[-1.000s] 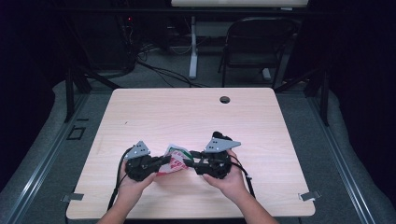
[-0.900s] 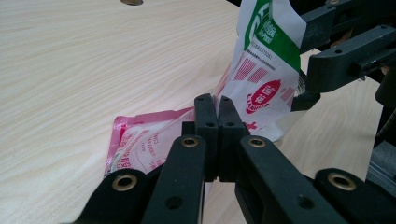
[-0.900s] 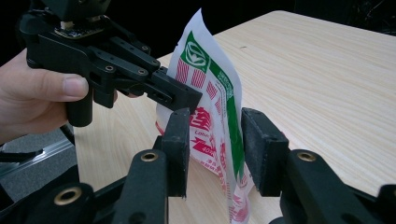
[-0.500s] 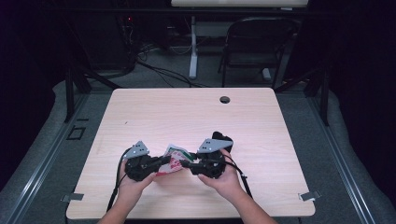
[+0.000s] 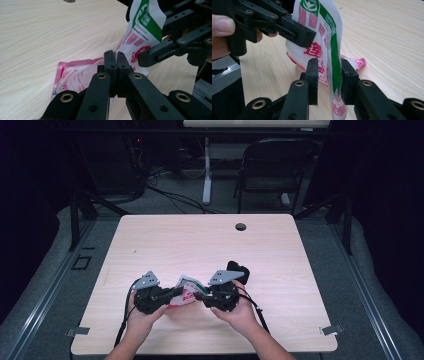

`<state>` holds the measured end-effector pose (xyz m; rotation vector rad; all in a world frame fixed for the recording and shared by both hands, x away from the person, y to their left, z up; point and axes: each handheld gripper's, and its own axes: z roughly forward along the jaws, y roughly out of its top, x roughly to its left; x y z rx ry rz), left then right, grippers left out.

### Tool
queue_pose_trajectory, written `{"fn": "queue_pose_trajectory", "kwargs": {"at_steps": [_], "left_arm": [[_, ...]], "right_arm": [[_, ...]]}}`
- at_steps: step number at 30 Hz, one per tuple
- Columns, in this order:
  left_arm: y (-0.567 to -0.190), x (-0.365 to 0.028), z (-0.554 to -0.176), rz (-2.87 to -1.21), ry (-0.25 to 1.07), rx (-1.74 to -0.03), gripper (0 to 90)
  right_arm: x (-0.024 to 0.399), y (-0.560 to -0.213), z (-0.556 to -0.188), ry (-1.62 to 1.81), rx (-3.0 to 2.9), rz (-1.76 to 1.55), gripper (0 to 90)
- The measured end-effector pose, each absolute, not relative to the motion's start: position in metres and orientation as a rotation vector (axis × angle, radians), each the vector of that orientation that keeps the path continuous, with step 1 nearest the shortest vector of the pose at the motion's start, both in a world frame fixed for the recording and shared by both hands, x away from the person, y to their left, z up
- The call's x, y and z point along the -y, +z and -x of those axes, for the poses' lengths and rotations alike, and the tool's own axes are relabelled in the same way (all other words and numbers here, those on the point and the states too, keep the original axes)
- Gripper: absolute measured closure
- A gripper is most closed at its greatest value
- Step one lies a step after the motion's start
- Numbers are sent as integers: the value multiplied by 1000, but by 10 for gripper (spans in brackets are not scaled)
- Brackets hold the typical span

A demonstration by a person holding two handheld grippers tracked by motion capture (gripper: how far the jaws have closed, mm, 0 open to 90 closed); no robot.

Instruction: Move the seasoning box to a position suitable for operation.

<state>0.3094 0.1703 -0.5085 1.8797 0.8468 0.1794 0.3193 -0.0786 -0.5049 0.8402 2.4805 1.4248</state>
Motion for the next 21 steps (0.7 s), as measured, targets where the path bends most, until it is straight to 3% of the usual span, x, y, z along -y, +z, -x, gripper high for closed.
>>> {"fn": "queue_pose_trajectory", "kwargs": {"at_steps": [21], "left_arm": [[-509, -170, -309, -1890, 178, -837, 900]], "right_arm": [[76, -506, -322, 1327, -2530, -851, 873]]}}
